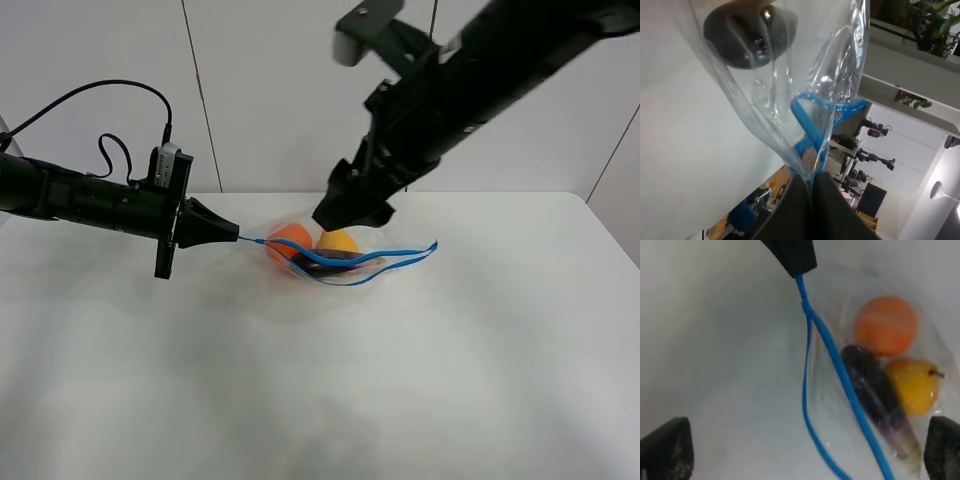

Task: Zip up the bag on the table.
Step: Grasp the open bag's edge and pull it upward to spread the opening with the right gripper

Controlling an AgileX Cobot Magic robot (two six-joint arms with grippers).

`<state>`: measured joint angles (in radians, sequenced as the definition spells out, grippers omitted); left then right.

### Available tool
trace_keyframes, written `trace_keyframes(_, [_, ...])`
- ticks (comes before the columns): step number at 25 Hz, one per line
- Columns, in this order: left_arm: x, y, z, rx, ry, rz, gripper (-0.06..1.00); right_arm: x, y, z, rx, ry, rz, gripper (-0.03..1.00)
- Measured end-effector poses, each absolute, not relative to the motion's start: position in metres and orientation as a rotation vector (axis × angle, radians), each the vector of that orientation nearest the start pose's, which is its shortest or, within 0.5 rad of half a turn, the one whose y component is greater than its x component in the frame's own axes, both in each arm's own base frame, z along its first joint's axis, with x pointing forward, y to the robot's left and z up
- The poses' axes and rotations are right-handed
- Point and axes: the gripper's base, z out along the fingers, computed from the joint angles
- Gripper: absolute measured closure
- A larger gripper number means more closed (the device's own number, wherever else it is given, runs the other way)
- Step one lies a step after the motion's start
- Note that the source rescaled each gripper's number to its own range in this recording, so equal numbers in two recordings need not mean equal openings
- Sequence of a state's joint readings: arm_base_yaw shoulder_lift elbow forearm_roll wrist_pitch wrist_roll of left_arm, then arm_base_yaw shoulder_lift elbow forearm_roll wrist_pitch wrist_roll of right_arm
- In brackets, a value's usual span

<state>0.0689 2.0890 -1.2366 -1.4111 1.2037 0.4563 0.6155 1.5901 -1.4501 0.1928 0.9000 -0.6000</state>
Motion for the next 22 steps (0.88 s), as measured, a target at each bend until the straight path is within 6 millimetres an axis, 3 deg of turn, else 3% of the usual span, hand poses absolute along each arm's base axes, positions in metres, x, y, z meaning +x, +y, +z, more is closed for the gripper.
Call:
trace_keyframes(6, [0.389, -0.057, 0.159, -0.663, 2.520, -1.796, 0.94, 0.293, 0.281, 0.308, -1.576, 2.107, 0.075, -0.03])
trace_keyframes(9, [0.389, -0.057, 0.159, -0.672, 2.521, -1.798, 0.94, 0.299, 0.304, 0.286, -1.650, 2.130, 0.028, -0.03])
trace_keyframes(22, [0.389, -0.057, 0.159, -0.680, 2.522, -1.800, 0.94, 0.333, 0.337, 0.235, -1.651, 2.064, -0.060, -0.03])
